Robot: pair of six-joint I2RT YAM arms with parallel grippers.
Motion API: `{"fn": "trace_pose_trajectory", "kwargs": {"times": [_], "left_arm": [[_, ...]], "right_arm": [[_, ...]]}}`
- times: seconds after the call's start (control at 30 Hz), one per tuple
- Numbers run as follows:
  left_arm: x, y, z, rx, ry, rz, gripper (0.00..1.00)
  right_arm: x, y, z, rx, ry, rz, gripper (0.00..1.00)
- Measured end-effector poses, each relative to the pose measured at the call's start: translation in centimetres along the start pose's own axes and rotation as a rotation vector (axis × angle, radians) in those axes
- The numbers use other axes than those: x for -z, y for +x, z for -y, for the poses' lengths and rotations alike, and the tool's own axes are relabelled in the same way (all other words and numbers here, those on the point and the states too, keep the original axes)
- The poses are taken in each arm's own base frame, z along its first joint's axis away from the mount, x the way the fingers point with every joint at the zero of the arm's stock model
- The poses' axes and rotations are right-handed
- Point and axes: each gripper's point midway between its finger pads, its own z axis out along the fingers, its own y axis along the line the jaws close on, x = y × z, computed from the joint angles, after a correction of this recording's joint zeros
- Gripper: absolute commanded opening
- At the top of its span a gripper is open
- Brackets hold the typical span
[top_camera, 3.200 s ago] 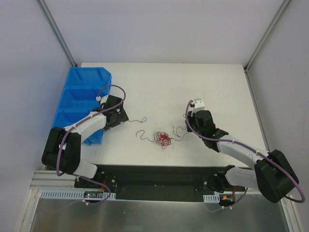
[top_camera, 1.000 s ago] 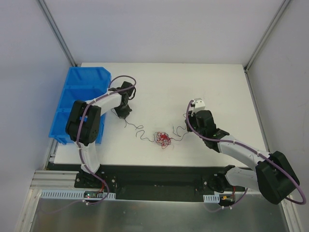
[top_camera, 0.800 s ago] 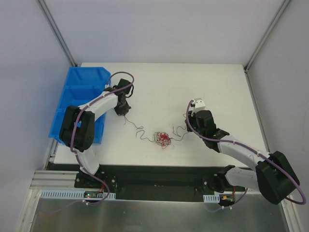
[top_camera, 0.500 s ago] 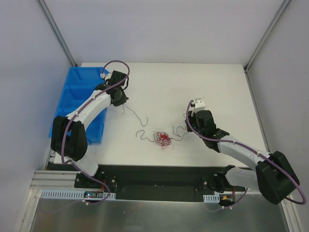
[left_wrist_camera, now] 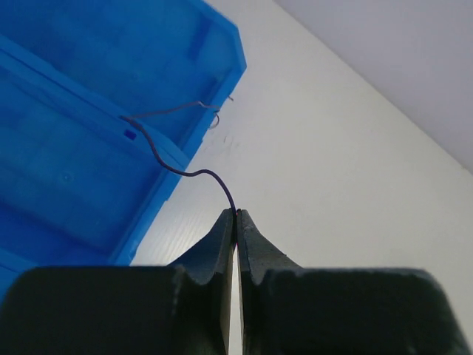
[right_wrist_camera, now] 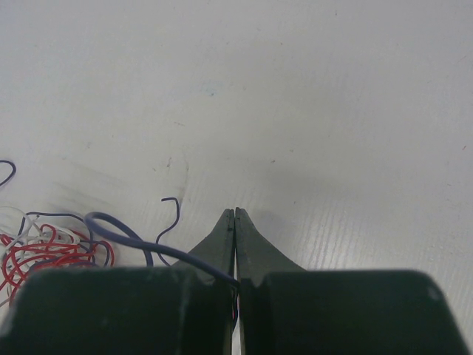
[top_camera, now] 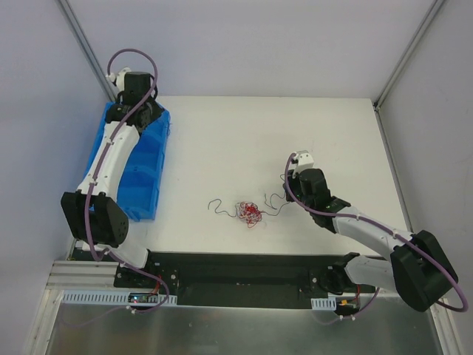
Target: Untangle the cables
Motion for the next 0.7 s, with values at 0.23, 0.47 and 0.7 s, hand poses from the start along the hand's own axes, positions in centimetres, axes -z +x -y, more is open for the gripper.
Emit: {"fn": "trace_pose_trajectory", "kwargs": {"times": [0.23, 0.47, 0.7], "left_arm": [[1.0, -7.9, -0.9, 0.071, 0.002, 0.156, 0.00], [-1.8, -8.5, -3.6, 0.058, -0.094, 0.148, 0.00], [-2.9, -10.5, -4.1, -0.006, -0.137, 0.184, 0.00]], "right_arm": [[-0.2, 0.4, 0.1, 0.002, 0.004, -0.013, 0.01], [-0.4, 0.7, 0.2, 0.004, 0.007, -0.024, 0.01], [-0.6, 1.3, 0.3, 0.007, 0.012, -0.044, 0.01]]}}
